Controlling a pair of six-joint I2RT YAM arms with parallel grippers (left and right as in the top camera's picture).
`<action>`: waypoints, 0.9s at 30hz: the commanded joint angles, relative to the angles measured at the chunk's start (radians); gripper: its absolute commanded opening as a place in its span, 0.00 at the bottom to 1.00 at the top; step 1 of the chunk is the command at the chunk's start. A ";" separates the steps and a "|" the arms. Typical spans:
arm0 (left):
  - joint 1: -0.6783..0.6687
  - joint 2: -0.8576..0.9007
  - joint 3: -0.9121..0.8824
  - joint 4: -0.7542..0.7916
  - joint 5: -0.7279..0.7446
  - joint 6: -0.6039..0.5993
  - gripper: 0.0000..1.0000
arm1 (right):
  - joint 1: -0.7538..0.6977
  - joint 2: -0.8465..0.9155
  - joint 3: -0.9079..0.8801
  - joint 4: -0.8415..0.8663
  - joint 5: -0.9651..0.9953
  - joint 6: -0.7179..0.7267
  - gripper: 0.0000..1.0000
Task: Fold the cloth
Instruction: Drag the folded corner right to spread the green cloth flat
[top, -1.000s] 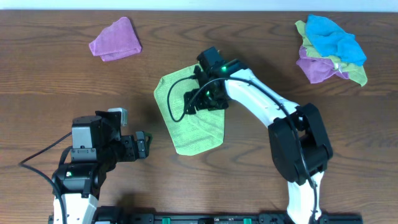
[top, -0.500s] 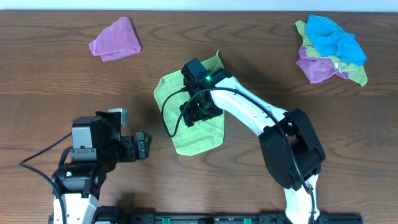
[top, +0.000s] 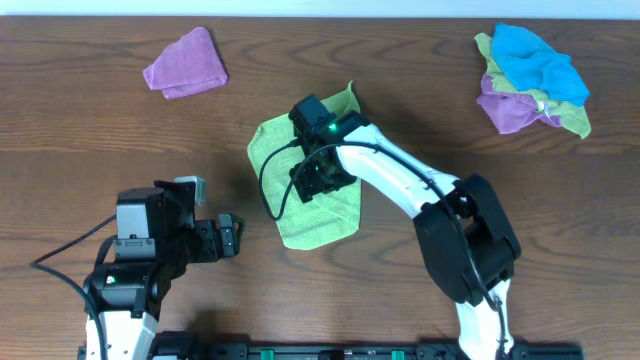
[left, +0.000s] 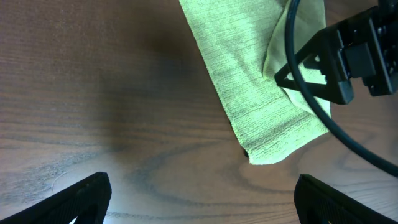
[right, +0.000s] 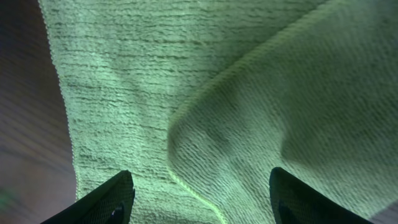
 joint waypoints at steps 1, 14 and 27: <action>-0.003 0.000 0.018 -0.002 -0.006 -0.008 0.95 | 0.021 0.032 0.018 0.006 0.009 -0.009 0.70; -0.003 0.000 0.018 -0.018 -0.007 -0.008 0.95 | 0.024 0.059 0.018 0.012 0.080 -0.009 0.29; -0.003 0.000 0.018 -0.018 -0.005 -0.014 0.95 | 0.014 -0.032 0.041 -0.054 0.189 0.057 0.01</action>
